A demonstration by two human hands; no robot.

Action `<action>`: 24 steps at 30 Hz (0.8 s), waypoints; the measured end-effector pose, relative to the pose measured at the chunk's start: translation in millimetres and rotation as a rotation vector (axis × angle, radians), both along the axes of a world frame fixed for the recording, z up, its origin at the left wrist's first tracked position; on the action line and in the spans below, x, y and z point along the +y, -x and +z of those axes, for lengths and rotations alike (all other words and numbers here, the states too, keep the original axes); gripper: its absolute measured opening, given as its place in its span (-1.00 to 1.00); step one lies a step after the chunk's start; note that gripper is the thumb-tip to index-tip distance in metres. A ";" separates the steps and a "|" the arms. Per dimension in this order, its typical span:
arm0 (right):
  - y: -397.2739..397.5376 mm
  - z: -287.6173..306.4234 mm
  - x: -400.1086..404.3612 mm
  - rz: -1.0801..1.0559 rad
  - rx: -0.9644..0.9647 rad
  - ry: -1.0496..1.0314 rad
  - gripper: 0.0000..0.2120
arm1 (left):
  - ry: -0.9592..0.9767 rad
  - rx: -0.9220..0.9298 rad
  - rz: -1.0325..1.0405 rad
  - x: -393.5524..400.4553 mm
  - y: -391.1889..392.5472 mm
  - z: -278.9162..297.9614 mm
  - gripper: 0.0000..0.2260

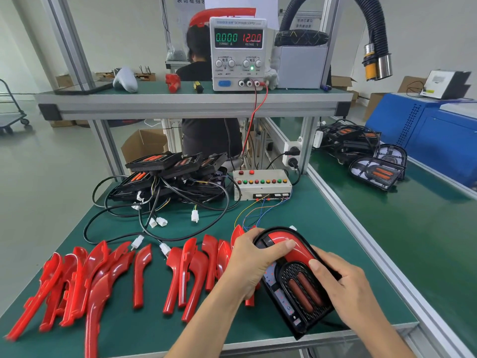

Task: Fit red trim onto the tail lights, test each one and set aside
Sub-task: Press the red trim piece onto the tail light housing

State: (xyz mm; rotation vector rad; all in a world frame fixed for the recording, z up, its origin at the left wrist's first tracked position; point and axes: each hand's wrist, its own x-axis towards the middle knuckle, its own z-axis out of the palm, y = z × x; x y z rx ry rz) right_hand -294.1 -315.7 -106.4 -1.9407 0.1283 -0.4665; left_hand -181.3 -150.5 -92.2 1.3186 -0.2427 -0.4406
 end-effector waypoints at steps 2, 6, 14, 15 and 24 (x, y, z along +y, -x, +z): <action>0.2 0.1 0.0 -0.004 -0.004 0.010 -0.74 | 0.001 0.006 -0.010 0.2 -0.6 0.4 -0.44; 0.7 0.7 -0.1 -0.021 -0.020 0.017 -0.74 | -0.024 -0.013 -0.033 0.4 -1.3 1.2 -0.43; -0.4 2.5 2.6 -0.006 -0.001 -0.009 -0.75 | 0.009 0.033 -0.024 0.9 -1.2 1.9 -0.48; -0.4 3.9 3.2 -0.001 0.008 -0.024 -0.74 | 0.011 0.032 -0.024 1.0 -1.2 1.9 -0.48; -5.4 12.1 0.8 0.005 0.076 -0.094 -0.70 | -0.042 -0.002 -0.030 -1.2 -0.1 6.1 -0.46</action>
